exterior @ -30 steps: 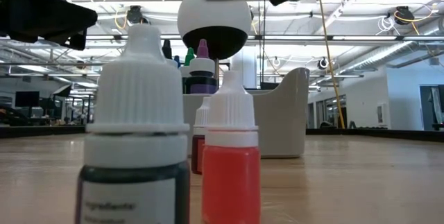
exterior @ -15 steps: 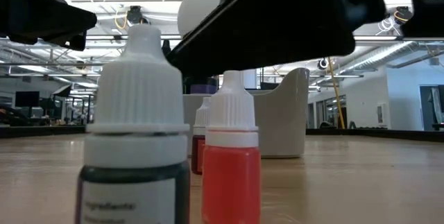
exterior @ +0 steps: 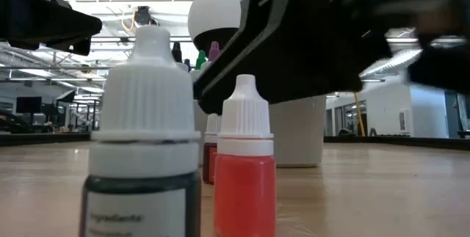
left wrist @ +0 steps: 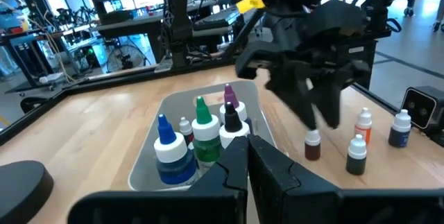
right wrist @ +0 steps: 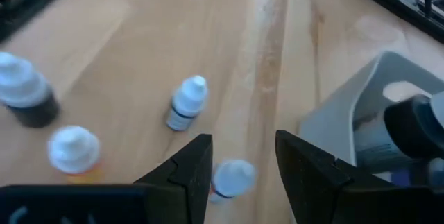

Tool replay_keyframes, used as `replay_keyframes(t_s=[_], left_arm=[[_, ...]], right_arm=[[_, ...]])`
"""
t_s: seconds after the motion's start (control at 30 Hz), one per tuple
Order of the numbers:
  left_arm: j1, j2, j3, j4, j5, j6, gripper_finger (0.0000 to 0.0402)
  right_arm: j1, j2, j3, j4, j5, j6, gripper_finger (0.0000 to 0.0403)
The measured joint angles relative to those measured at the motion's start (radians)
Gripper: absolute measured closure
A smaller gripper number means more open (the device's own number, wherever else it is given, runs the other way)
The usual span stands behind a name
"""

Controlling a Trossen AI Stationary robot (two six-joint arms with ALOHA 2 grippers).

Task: Pick & Place food coloring
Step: Put the small orange food coloring bottle into the gray bin

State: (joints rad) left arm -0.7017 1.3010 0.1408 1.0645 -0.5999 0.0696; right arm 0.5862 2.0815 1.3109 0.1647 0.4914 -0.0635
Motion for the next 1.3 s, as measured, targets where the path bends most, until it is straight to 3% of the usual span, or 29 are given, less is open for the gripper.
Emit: replay_keyframes(t_s=[1.13,1.3], left_arm=[[0.000,0.000,0.000,0.001,-0.001,-0.003,0.0382],[0.000,0.000,0.000,0.001,-0.001,-0.003,0.0382]], right_arm=[[-0.022,0.014,-0.001,-0.087,-0.053,0.090,0.0255],[-0.023,0.015,-0.001,-0.098,-0.099,0.101,0.0255]])
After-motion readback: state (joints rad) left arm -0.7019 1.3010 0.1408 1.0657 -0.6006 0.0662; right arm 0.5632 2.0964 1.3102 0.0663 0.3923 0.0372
